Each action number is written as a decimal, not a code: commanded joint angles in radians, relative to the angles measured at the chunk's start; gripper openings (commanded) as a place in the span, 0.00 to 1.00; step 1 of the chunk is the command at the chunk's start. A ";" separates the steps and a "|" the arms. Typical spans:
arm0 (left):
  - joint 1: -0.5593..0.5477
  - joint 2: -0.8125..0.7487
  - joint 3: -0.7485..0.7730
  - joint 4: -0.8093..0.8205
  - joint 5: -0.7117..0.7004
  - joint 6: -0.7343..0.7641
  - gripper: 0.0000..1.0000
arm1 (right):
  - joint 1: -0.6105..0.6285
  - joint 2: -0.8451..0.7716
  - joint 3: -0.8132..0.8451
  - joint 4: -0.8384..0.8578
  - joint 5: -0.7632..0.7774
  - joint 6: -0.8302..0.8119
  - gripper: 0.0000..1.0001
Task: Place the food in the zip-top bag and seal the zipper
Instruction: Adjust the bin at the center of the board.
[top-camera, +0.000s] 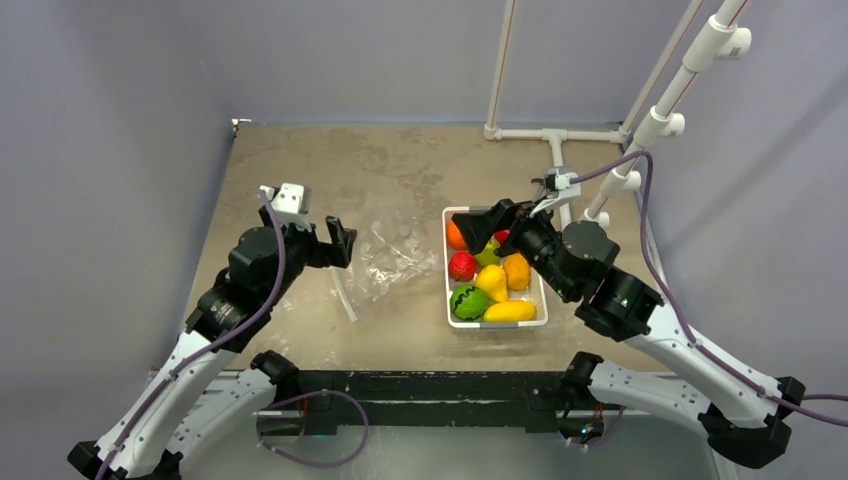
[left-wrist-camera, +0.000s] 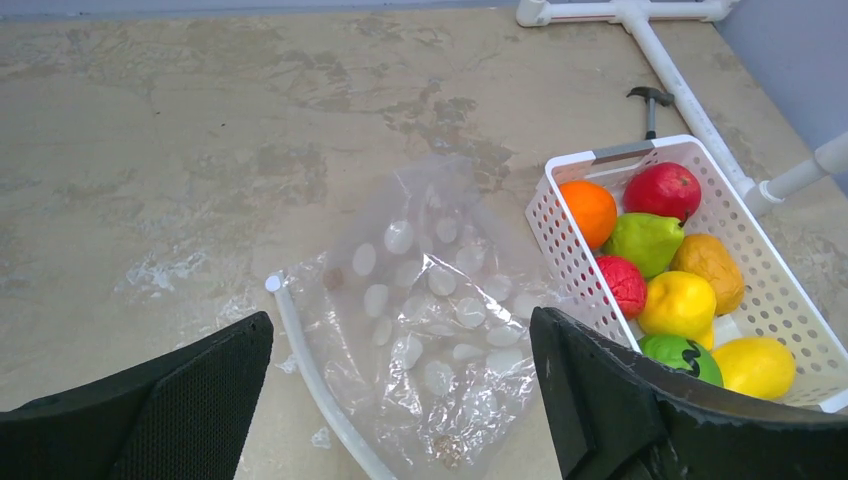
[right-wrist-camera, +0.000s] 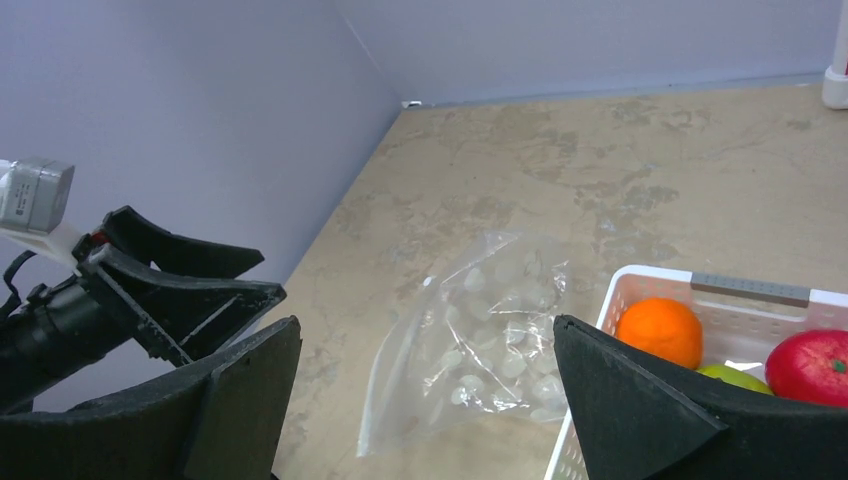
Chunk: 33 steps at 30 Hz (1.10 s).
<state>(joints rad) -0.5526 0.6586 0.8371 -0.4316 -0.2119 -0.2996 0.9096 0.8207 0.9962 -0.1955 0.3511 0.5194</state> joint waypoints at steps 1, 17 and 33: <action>-0.001 -0.001 -0.003 0.000 -0.017 -0.005 0.99 | 0.002 0.003 0.032 0.050 -0.039 -0.023 0.99; -0.002 -0.024 -0.004 -0.019 -0.054 -0.003 0.99 | 0.001 0.099 0.088 -0.020 -0.058 -0.036 0.96; -0.002 -0.021 0.001 -0.041 -0.111 -0.014 0.98 | 0.009 0.312 0.087 -0.098 -0.043 0.015 0.85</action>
<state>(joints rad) -0.5526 0.6415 0.8318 -0.4812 -0.2996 -0.3000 0.9100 1.1210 1.0573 -0.2928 0.2970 0.5163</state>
